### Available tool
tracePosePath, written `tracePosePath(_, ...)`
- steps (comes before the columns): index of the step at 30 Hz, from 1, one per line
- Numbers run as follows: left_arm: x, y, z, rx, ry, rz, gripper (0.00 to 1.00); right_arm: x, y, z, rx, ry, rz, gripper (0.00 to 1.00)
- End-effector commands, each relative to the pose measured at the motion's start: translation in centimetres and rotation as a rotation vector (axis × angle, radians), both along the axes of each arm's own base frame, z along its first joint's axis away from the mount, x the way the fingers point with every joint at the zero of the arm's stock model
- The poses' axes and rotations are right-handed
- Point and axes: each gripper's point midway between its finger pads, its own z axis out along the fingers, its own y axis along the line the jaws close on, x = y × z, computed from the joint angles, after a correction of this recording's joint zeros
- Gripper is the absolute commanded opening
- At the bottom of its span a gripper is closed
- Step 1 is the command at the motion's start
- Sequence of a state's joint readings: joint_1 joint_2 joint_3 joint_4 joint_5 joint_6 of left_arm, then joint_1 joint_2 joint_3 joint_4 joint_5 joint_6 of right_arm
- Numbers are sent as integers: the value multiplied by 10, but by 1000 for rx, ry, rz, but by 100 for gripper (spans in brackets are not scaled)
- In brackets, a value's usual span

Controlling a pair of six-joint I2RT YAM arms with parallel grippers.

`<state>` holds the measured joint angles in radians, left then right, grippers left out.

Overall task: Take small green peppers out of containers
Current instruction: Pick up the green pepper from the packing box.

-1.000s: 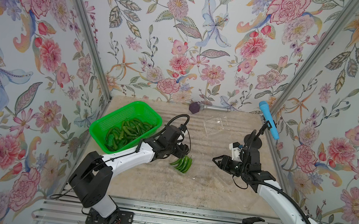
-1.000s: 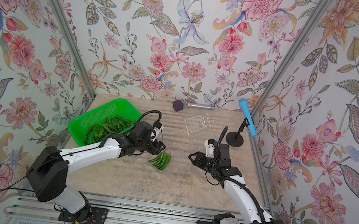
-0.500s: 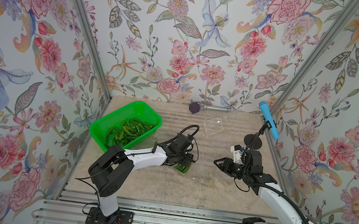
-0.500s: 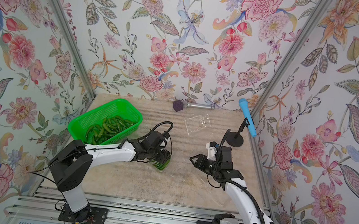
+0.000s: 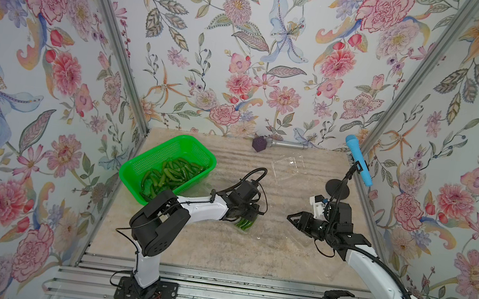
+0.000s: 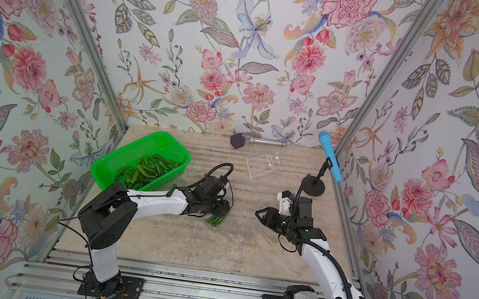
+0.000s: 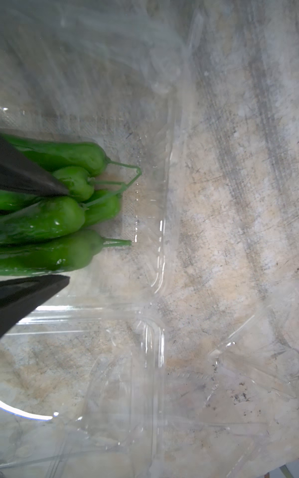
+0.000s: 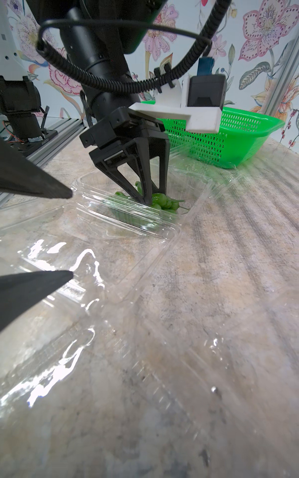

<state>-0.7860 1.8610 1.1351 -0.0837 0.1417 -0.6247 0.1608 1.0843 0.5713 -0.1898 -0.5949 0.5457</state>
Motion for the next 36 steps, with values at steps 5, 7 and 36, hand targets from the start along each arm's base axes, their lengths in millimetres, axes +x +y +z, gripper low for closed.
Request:
tracePosePath(5,15,16,-7,-85,28,135,47,-4,-1,-3,10,3,21,47)
tracePosePath(7,15,19,-6,-109,30,153,46,-4,-1,-2,11,0,22,47)
tracePosePath(36,12,37,5,-266,26,220,49,-8,8,14,29,-60,90,49)
